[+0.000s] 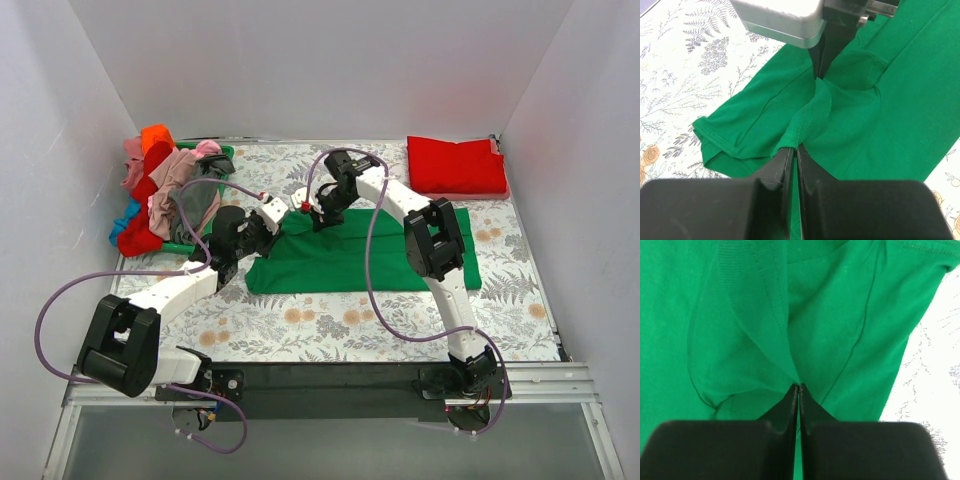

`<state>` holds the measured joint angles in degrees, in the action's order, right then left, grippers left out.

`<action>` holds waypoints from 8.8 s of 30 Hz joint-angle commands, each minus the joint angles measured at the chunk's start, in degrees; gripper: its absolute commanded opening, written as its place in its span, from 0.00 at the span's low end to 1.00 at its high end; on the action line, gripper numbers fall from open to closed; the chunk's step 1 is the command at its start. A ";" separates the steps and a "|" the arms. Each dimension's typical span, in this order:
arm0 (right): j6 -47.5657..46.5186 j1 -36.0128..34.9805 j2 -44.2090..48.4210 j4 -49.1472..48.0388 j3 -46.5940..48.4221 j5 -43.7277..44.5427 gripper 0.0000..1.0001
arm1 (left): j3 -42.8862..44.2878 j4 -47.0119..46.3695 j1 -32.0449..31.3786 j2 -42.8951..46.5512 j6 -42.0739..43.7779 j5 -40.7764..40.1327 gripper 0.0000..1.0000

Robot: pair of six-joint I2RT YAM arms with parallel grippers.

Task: Fold and stack the t-shirts
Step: Fold the tshirt

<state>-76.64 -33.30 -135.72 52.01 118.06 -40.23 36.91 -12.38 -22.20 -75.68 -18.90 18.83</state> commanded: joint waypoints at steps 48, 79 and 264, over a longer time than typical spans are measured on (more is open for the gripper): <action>35.15 1.48 8.98 -18.25 -10.04 18.60 0.01 | 17.94 6.67 3.30 -10.38 -18.36 -24.18 0.64; 20.56 13.08 56.18 -9.02 -64.00 3.75 0.63 | -0.18 53.95 -1.18 8.11 -89.47 -20.93 0.75; 72.44 19.41 3.86 -26.45 6.58 7.35 0.44 | 7.22 24.96 7.08 10.93 -49.38 13.55 0.90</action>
<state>3.66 -11.90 -143.76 23.99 126.69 -30.17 42.04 16.80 -14.63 -61.82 -65.01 16.10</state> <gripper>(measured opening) 0.383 0.906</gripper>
